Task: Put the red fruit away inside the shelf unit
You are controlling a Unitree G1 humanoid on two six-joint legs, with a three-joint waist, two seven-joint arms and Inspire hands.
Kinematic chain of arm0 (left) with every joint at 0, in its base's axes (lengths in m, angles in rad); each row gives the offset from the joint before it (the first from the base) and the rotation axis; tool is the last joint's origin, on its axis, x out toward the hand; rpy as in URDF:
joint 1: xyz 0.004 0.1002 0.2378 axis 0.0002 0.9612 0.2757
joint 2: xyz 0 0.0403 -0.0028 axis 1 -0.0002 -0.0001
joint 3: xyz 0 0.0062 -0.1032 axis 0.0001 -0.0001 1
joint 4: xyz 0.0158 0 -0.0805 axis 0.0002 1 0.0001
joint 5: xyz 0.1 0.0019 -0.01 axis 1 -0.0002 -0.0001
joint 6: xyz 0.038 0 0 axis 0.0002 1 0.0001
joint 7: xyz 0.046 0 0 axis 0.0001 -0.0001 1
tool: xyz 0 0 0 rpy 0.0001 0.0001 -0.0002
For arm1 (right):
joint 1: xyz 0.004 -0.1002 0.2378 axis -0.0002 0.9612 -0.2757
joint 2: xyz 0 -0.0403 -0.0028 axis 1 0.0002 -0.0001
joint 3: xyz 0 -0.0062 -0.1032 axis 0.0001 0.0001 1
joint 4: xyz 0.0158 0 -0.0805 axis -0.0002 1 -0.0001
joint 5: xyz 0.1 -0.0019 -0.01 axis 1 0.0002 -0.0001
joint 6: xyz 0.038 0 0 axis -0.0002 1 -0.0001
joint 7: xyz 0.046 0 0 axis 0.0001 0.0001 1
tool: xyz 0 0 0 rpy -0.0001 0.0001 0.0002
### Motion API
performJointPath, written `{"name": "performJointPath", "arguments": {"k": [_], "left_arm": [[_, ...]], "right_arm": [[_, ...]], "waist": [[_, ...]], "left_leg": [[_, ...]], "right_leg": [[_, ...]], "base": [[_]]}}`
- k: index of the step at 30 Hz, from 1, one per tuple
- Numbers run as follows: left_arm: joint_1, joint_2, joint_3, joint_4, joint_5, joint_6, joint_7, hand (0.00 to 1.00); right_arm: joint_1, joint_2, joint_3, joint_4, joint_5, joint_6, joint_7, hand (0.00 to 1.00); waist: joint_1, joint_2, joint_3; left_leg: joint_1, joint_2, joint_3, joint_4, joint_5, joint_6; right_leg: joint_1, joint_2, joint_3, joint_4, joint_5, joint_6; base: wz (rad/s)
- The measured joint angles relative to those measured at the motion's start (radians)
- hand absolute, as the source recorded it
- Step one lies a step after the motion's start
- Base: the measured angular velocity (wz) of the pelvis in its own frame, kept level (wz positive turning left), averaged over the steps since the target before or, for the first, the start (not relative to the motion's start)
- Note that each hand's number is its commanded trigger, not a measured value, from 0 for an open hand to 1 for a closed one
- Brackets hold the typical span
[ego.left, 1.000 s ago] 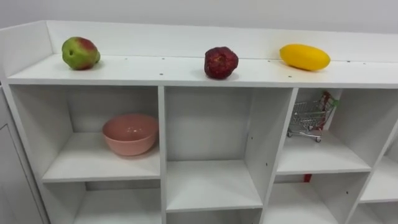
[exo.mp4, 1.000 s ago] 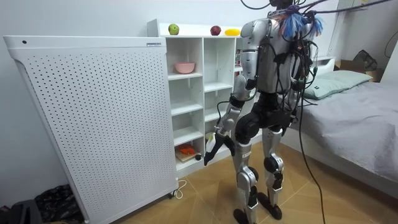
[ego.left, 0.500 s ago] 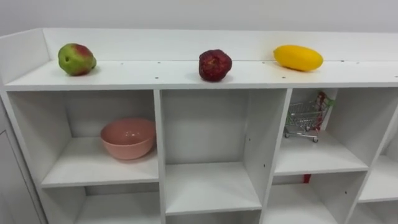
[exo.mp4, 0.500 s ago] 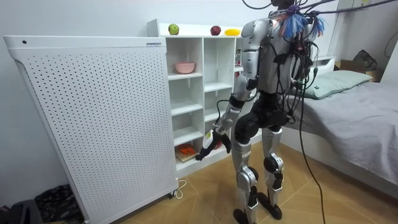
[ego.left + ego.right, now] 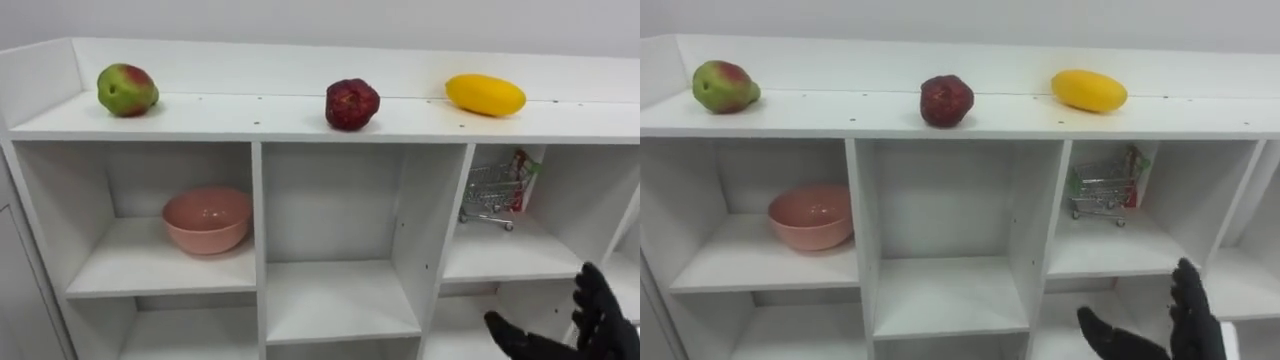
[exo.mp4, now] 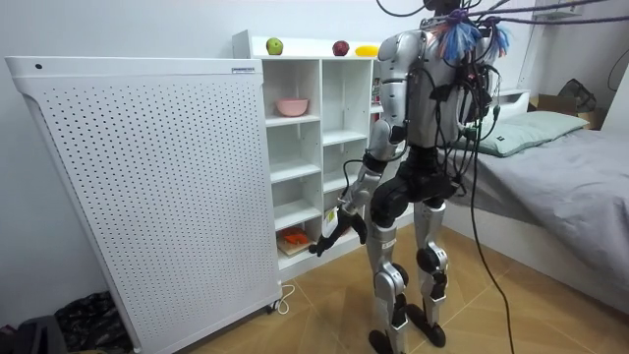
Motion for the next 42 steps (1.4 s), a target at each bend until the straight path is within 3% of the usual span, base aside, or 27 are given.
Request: {"name": "performJointPath", "arguments": {"k": [4,9,12,16,24,34,42], "left_arm": [[0.012,0.000,-0.001,-0.001,-0.001,0.001,-0.007,0.00],[-0.004,0.001,-0.018,-0.001,-0.001,0.002,-0.032,0.00],[-0.005,0.004,-0.017,-0.001,-0.001,0.001,-0.036,0.00],[-0.009,0.005,-0.017,-0.003,-0.002,0.001,-0.054,0.00],[-0.021,0.007,-0.019,-0.003,-0.001,0.000,-0.071,0.00],[-0.031,0.026,-0.018,-0.017,-0.001,0.001,-0.073,0.00],[-0.033,0.044,-0.018,-0.023,0.003,0.013,-0.073,0.00]], "right_arm": [[-0.032,-0.040,0.000,-0.077,-0.020,-0.004,-0.026,0.00],[-0.081,-0.042,0.000,-0.127,-0.020,-0.005,-0.045,0.00],[-0.111,-0.067,0.000,-0.158,-0.019,-0.007,-0.053,0.00],[-0.148,-0.071,0.000,-0.185,-0.020,-0.025,-0.060,0.00],[-0.241,-0.075,0.002,-0.185,-0.016,-0.042,-0.031,0.00],[-0.298,-0.117,0.023,-0.152,0.047,-0.050,0.013,0.00],[-0.401,-0.185,0.042,-0.032,0.123,-0.026,0.042,0.00]], "waist": [[0.006,-0.002,0.0031],[0.018,-0.013,0.0021],[0.028,-0.024,-0.0029],[0.034,-0.035,0.0011],[0.049,-0.039,0.0025],[0.073,-0.052,0.0023],[0.084,-0.059,0.0041]], "left_leg": [[-0.001,0.000,0.000,0.003,0.001,0.000],[-0.006,0.000,0.003,0.004,0.002,0.001],[-0.006,-0.001,0.002,0.005,0.002,0.002],[-0.004,0.000,-0.001,0.009,0.002,0.002],[-0.009,-0.003,-0.014,0.011,0.003,0.002],[-0.024,-0.002,-0.023,0.021,0.003,0.002],[-0.026,-0.004,-0.034,0.006,0.009,0.007]], "right_leg": [[-0.002,0.000,-0.001,0.003,0.000,0.000],[-0.014,-0.001,0.006,0.012,0.000,0.000],[-0.011,-0.001,0.004,0.012,0.000,0.000],[-0.006,-0.001,0.002,0.012,0.000,0.000],[-0.005,-0.003,-0.011,0.011,0.000,0.000],[-0.014,-0.004,-0.024,0.020,0.001,-0.001],[-0.022,-0.015,-0.045,0.031,0.003,0.000]], "base": [[0.00],[-0.03],[-0.01],[0.02],[0.03],[0.01],[0.04]]}}
